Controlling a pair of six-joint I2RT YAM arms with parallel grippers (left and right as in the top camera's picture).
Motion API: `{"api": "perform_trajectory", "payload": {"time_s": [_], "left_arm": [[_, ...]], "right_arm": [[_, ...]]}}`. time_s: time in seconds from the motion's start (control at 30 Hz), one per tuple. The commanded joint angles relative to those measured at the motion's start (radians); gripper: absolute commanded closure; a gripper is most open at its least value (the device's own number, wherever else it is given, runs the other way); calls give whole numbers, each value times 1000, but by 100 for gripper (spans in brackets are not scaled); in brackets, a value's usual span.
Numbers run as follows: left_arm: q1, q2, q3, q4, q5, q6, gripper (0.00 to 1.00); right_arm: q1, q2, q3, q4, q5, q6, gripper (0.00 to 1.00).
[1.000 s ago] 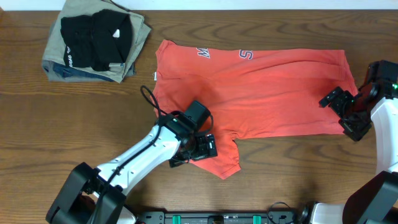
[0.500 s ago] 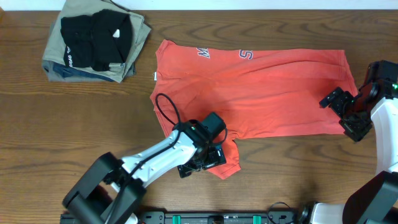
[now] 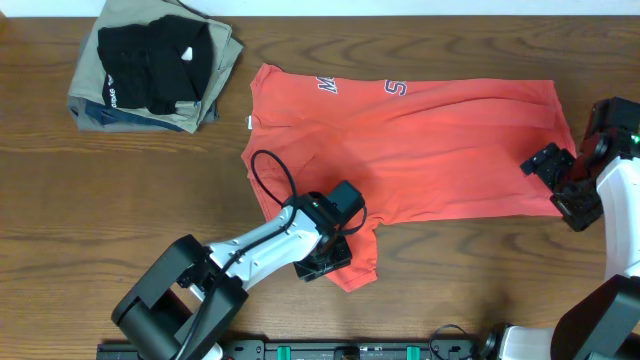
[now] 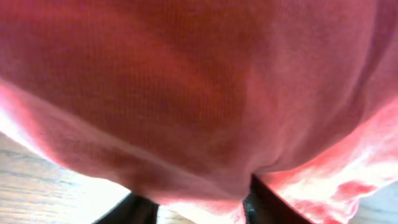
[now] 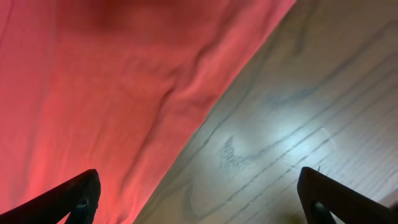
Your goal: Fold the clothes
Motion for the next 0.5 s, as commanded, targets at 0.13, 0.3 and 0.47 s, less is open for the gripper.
{"api": "perform_trajectory", "payload": {"time_s": [0.13, 0.3, 0.47], "left_arm": [[-2, 52, -16, 10, -44, 5, 90], [-2, 52, -16, 10, -48, 31, 91], [-2, 52, -16, 14, -51, 30, 91]], "right_arm": [[-55, -13, -104, 133, 76, 44, 1], [-137, -7, -159, 291, 2, -46, 9], [-197, 19, -158, 333, -22, -76, 12]]}}
